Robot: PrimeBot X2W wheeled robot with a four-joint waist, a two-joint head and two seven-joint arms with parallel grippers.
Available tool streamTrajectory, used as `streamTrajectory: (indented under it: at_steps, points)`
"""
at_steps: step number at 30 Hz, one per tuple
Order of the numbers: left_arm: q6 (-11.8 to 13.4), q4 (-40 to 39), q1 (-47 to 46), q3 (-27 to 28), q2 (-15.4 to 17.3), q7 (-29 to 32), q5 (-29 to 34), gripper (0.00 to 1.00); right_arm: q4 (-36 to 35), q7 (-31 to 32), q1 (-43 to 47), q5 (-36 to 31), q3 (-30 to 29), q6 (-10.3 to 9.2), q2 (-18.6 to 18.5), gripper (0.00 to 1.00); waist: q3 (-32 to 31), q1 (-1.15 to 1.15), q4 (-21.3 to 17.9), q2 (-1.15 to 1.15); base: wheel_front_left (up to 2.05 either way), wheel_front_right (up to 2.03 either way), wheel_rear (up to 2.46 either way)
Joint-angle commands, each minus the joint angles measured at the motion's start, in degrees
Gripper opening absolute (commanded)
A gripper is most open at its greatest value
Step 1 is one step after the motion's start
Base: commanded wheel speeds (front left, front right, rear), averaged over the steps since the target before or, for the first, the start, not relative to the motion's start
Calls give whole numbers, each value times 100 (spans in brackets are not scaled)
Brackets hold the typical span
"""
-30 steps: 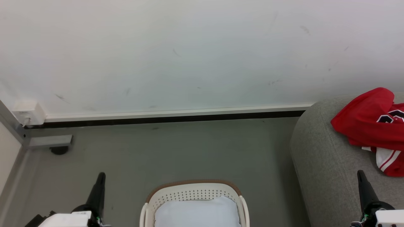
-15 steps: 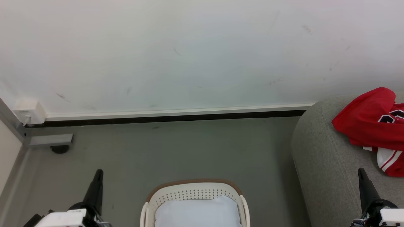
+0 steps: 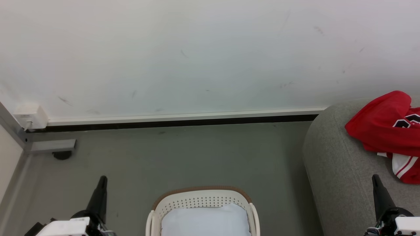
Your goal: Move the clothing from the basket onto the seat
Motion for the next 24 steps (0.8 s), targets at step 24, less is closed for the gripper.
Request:
streamTrajectory:
  at_steps: [24]
  points:
    - [-20, -18, -49, 15, 42, 22, -76, 0, -27, 17, -70, 10, -19, -12, -40, 0, 0, 0, 0, 0, 0, 0, 0]
